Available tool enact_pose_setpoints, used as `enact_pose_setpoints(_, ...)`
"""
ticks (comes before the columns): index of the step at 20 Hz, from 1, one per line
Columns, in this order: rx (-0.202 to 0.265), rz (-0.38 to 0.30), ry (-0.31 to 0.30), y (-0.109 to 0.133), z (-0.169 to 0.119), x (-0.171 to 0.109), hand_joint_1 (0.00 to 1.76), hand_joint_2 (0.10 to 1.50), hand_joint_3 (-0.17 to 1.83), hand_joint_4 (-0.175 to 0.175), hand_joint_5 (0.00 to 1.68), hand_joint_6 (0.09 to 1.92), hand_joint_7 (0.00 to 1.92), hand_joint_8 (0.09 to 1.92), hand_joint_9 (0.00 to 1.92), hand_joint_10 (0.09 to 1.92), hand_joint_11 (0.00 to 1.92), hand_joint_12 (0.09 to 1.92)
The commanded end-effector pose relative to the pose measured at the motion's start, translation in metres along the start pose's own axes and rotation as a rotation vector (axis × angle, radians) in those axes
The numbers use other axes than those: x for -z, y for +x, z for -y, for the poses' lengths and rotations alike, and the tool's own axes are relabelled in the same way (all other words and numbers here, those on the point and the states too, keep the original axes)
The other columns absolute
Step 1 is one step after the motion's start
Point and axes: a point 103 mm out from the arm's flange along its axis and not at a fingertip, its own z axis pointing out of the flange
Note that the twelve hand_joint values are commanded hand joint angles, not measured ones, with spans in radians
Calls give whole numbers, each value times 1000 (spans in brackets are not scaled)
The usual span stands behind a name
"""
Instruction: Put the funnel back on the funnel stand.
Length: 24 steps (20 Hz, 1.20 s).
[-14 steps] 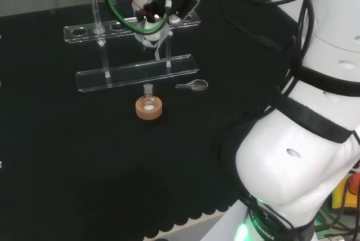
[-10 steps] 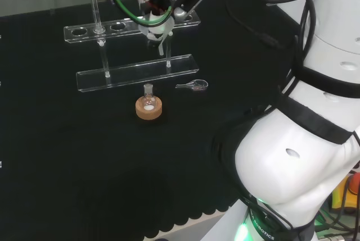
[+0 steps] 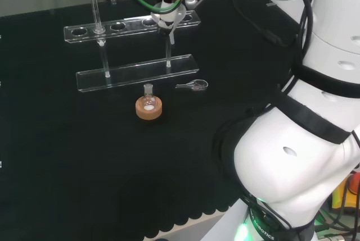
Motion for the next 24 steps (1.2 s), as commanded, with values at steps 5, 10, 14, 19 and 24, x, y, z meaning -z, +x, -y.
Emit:
enact_pose_setpoints(5, -112, -105, 12, -71, -25, -2, 698, 825, 495, -8, 645, 783, 543, 598, 998, 405, 653, 1191)
enact_pose_setpoints(10, -123, -119, 6, -89, -44, -3, 699, 828, 497, -12, 645, 783, 545, 601, 1003, 405, 663, 1188)
enact_pose_setpoints(14, -130, -125, 1, -99, -61, -4, 699, 829, 498, -14, 642, 784, 549, 604, 1009, 405, 672, 1184)
enact_pose_setpoints(19, -115, -130, 1, -107, -80, -7, 693, 832, 499, -16, 637, 784, 552, 608, 1013, 402, 682, 1176)
enact_pose_setpoints(24, -110, -136, 0, -111, -94, -10, 691, 832, 499, -18, 635, 786, 553, 610, 1015, 399, 688, 1170)
